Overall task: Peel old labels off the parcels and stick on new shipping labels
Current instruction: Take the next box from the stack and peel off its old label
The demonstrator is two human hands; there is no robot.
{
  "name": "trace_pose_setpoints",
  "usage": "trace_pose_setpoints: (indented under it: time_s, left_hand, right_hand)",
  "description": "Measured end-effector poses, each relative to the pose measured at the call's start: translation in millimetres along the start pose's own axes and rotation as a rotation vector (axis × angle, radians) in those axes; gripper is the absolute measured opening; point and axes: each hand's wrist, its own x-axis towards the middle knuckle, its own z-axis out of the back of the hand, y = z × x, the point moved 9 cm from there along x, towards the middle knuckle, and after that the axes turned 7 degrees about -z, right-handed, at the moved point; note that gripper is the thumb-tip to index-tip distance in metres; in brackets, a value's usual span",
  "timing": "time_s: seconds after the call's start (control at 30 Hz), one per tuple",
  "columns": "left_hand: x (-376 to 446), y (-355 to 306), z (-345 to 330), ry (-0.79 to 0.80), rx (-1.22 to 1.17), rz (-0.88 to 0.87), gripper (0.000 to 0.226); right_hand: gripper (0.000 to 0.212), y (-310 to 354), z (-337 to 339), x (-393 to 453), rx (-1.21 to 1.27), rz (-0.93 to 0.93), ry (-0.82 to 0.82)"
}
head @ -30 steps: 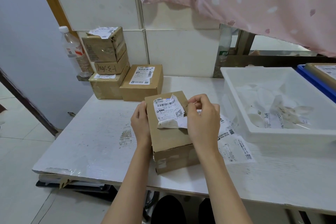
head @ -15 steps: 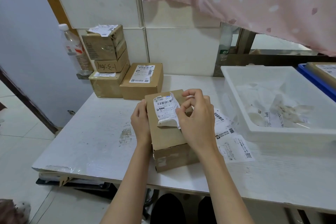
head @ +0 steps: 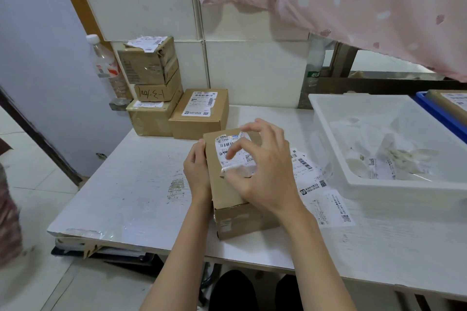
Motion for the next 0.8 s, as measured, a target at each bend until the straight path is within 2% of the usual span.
trace_pose_setpoints:
  time_s: [0.07,0.17,0.27,0.33,0.5,0.6,0.7,0.8]
  left_hand:
    - [0.2,0.6,0.3,-0.003,-0.003,0.004,0.05]
    - [0.2,0.8,0.8,-0.01,-0.004,0.003,0.041]
    - [-0.2,-1.0,0.6,-0.011,-0.015,-0.007,0.04]
    - [-0.6,-0.8,0.8,-0.008,-0.012,-0.002,0.041]
    - [-1.6,0.1,1.6,-0.012,-0.002,0.013,0.037]
    - [-0.2,1.0,1.9,-0.017,0.013,0.009,0.036]
    - [0.9,1.6,1.8,-0.017,0.017,0.005,0.037]
    - [1.4,2.4,1.9,-0.022,0.01,0.012,0.037]
  right_hand:
    - [0.012,-1.2,-11.7,-1.2,-0.093,0.023,0.077]
    - [0.007,-8.8,-12.4,0.1,-0.143,0.002,-0.005]
    - [0.005,-18.2,-4.1,1.3,-0.036,-0.071,-0.106]
    - [0.003,-26.0,-2.9,2.1,0.048,-0.146,-0.089]
    - [0.017,-26.5,-1.3,1.4,0.061,-0.215,-0.031]
    - [0.039,-18.8,-2.4,1.2,0.002,-0.168,0.017]
    - [0.032,-15.7,-6.9,1.3,-0.034,-0.144,0.059]
    - [0.029,-16.2,-14.0,1.6,-0.169,-0.126,0.055]
